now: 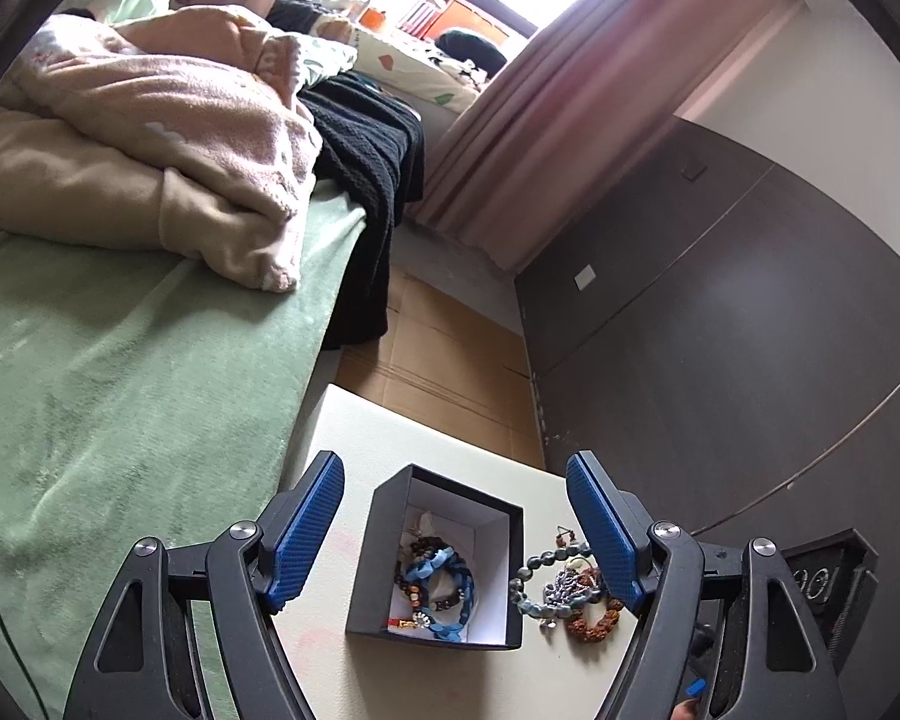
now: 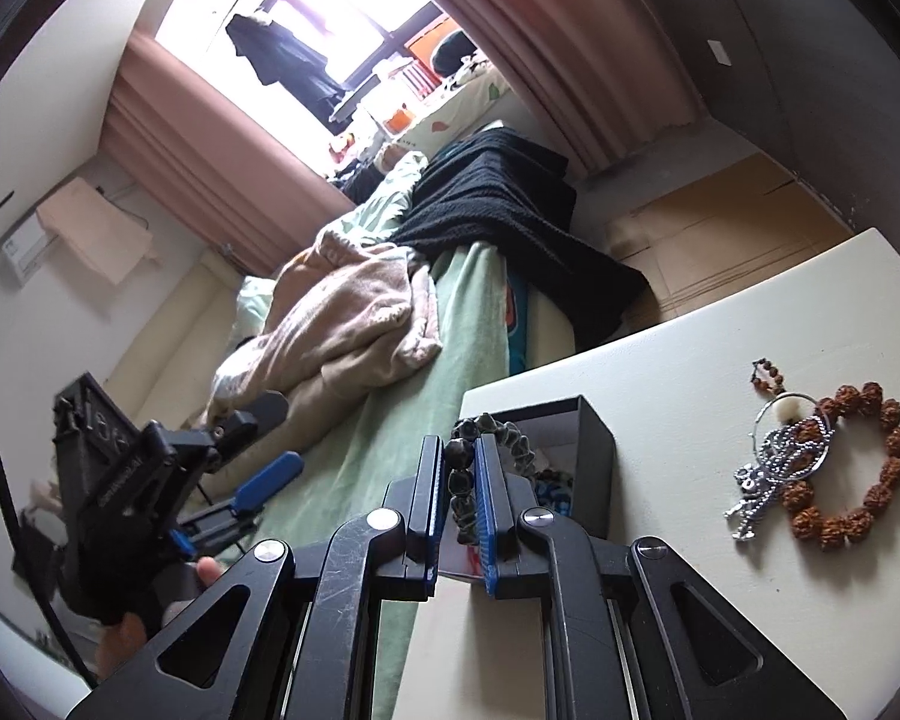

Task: Organize jewelry
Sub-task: 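Drop the blue bracelet into the box with the left tool while the right carries the grey bracelet over, then move both tools back over the brown bead bracelet and silver chain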

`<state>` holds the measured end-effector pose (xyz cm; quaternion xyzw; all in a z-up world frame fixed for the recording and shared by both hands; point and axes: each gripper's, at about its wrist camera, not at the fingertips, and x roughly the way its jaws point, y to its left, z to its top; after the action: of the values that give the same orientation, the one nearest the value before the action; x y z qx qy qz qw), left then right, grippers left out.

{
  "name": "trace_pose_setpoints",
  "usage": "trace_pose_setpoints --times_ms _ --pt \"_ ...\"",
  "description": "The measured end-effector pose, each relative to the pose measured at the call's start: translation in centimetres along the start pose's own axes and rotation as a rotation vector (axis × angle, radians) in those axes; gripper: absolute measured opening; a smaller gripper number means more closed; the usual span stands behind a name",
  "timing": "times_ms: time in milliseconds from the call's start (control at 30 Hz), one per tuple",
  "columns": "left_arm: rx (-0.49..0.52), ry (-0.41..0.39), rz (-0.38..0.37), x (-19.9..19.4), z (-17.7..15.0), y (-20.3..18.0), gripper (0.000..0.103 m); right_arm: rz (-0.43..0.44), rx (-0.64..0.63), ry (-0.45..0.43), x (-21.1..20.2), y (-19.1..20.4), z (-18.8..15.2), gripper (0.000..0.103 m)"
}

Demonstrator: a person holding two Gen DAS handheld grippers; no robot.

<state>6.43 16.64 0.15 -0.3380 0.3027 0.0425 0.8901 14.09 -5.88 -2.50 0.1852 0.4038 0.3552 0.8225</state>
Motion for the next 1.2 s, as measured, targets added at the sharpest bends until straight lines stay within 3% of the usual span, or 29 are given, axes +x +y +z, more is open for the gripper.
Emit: trace_pose_setpoints --times_ms 200,267,367,433,500,767,833,867,1000,1200 --pt "-0.014 -0.005 0.004 -0.6 0.5 0.9 0.077 -0.154 -0.090 0.065 3.2 1.4 0.5 0.012" --pt "-0.025 -0.008 0.005 -0.7 0.7 1.2 0.077 -0.136 -0.084 0.124 4.9 1.4 0.2 0.013" --pt "-0.030 -0.014 0.011 -0.7 0.8 1.5 0.077 -0.022 -0.018 0.201 6.4 0.9 -0.8 0.013" --pt "-0.026 -0.013 0.018 -0.6 0.8 1.4 0.077 -0.032 -0.018 0.211 6.4 0.8 -1.0 0.019" --pt "-0.020 -0.006 0.015 -0.3 0.7 1.1 0.077 -0.059 -0.019 0.185 5.6 0.5 -0.9 0.040" --pt "0.033 0.021 0.010 0.9 -0.4 -1.0 0.077 -0.112 0.065 0.096 -0.1 -2.8 0.6 0.048" --pt "0.049 0.031 0.004 1.3 -0.9 -1.8 0.077 -0.137 0.077 0.064 -1.8 -3.6 0.9 0.064" --pt "0.059 0.035 -0.001 1.5 -1.1 -2.3 0.077 -0.146 0.086 0.049 -2.5 -4.0 1.1 0.066" --pt "0.099 0.049 -0.011 2.2 -2.1 -3.9 0.077 -0.163 0.122 0.027 -4.6 -5.6 1.2 0.067" --pt "0.180 0.075 -0.030 3.7 -3.8 -7.1 0.077 -0.253 0.156 0.042 -6.8 -8.1 0.9 0.067"
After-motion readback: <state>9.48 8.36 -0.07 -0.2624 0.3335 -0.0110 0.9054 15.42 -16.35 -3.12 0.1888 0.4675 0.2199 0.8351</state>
